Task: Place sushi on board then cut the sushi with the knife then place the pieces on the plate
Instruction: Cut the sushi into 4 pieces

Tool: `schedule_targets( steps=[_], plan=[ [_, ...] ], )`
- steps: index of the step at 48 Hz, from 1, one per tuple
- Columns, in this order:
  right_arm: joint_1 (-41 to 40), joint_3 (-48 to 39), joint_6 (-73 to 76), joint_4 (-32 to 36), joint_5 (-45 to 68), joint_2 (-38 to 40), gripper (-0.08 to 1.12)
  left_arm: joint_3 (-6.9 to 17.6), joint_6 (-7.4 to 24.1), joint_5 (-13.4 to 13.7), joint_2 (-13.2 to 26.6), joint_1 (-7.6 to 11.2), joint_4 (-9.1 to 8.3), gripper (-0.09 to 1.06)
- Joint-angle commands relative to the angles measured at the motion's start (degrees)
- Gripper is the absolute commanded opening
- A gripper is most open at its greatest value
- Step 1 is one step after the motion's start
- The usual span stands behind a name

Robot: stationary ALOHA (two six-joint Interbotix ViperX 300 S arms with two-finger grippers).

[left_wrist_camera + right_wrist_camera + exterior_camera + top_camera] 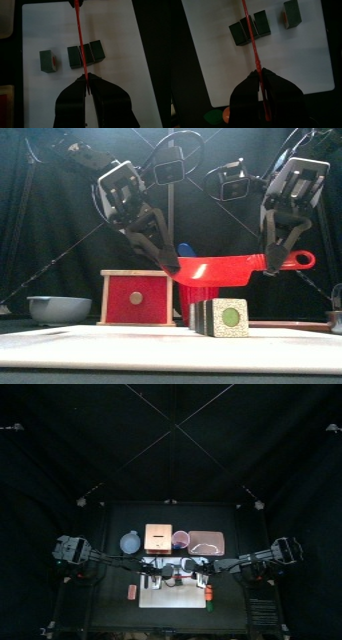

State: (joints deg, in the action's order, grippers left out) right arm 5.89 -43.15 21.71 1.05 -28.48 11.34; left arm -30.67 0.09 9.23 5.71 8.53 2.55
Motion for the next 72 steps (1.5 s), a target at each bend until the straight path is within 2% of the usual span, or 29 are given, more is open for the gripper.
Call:
schedule_targets(
  steps=[1,10,29,72],
  plan=[
    [-0.79,0.26,0.53,0.09,0.09,1.14,0.37,0.7,0.09,-1.14,-0.18,1.14,0.35,0.48],
    [-0.79,0.18,0.44,0.09,0.18,0.97,0.37,0.7,0.09,-1.14,0.35,1.14,1.41,0.48],
    [-1.05,0.62,0.35,0.79,0.26,-0.26,0.37,0.7,0.09,-2.37,1.49,1.05,1.41,0.48],
    [-2.64,1.76,0.35,2.9,0.26,-0.35,0.37,0.88,0.18,-2.37,2.55,0.53,1.23,0.48]
  ],
)
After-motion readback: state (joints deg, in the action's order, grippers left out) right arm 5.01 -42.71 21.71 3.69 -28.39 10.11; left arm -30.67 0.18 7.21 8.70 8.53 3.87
